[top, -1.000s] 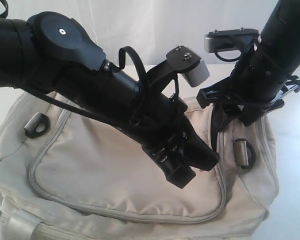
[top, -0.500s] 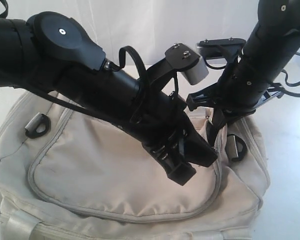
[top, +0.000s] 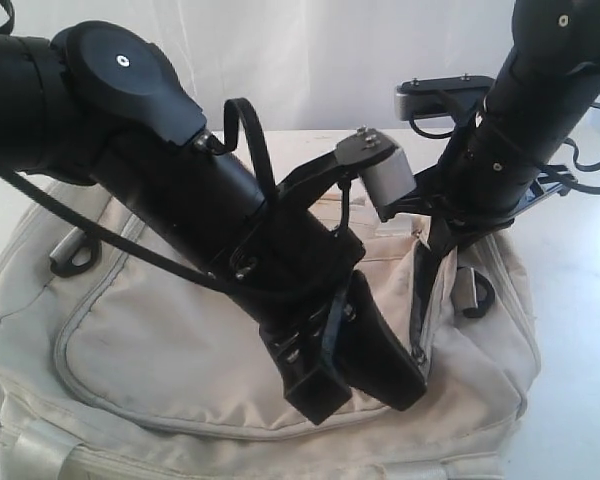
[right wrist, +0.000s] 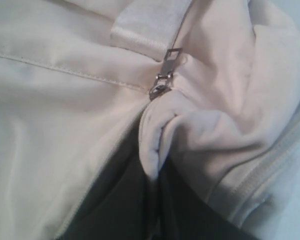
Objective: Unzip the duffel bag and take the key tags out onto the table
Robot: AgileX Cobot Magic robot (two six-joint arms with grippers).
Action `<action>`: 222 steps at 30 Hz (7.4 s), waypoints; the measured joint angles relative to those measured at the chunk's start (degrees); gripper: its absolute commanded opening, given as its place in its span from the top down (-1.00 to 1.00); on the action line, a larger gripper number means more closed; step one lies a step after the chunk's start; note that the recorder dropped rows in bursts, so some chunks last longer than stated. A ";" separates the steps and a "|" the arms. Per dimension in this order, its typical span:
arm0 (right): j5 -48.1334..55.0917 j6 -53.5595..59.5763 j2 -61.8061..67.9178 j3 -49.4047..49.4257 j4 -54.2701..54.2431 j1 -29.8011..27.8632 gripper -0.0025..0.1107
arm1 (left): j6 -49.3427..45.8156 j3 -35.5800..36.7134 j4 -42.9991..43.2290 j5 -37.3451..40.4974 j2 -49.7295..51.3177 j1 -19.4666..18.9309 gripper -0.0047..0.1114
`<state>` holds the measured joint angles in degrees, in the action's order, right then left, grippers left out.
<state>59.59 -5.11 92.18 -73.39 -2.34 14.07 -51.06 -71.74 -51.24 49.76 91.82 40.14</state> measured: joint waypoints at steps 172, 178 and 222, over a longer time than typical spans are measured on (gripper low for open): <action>-4.75 8.80 -11.85 14.68 -8.96 2.56 0.96 | 52.94 16.52 77.75 14.64 -26.68 0.56 0.92; -4.75 8.80 -11.85 14.68 -8.85 2.56 0.96 | 55.20 16.70 82.87 14.64 -26.68 0.68 0.92; -19.23 42.28 -20.39 13.41 -20.62 31.42 -0.05 | 45.65 16.70 67.66 10.80 -30.67 -1.21 0.92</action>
<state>40.36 37.17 71.80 -59.99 -22.96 45.49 -5.42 -55.04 16.42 60.56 61.15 38.92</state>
